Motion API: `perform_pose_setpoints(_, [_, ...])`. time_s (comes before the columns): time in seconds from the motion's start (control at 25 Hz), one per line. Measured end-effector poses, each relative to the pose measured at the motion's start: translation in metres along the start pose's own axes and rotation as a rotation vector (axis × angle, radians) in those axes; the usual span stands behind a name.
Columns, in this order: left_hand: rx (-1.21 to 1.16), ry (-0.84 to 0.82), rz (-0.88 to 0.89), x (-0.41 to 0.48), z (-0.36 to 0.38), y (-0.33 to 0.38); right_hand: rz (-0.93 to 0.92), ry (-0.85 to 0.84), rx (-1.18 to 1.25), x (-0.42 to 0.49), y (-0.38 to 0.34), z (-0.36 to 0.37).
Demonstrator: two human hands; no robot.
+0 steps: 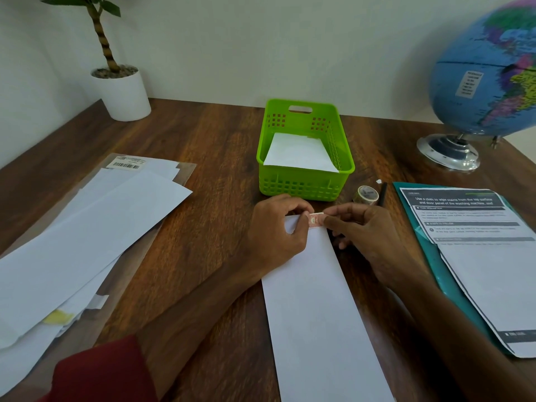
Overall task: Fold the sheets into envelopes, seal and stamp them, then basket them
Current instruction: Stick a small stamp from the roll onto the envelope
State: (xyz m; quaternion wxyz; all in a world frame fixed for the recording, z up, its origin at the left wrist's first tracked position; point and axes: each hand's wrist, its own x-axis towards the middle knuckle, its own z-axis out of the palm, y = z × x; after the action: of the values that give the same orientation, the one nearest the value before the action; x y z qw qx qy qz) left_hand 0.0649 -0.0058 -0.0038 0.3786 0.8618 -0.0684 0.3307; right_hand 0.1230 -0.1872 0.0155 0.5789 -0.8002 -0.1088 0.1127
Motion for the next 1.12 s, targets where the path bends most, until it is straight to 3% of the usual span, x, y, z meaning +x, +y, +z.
perform_pose_setpoints(1.12, [-0.034, 0.019, 0.0, 0.0036, -0.0021, -0.0005, -0.095, -0.162, -0.038, -0.0005, -0.0015, 0.0034])
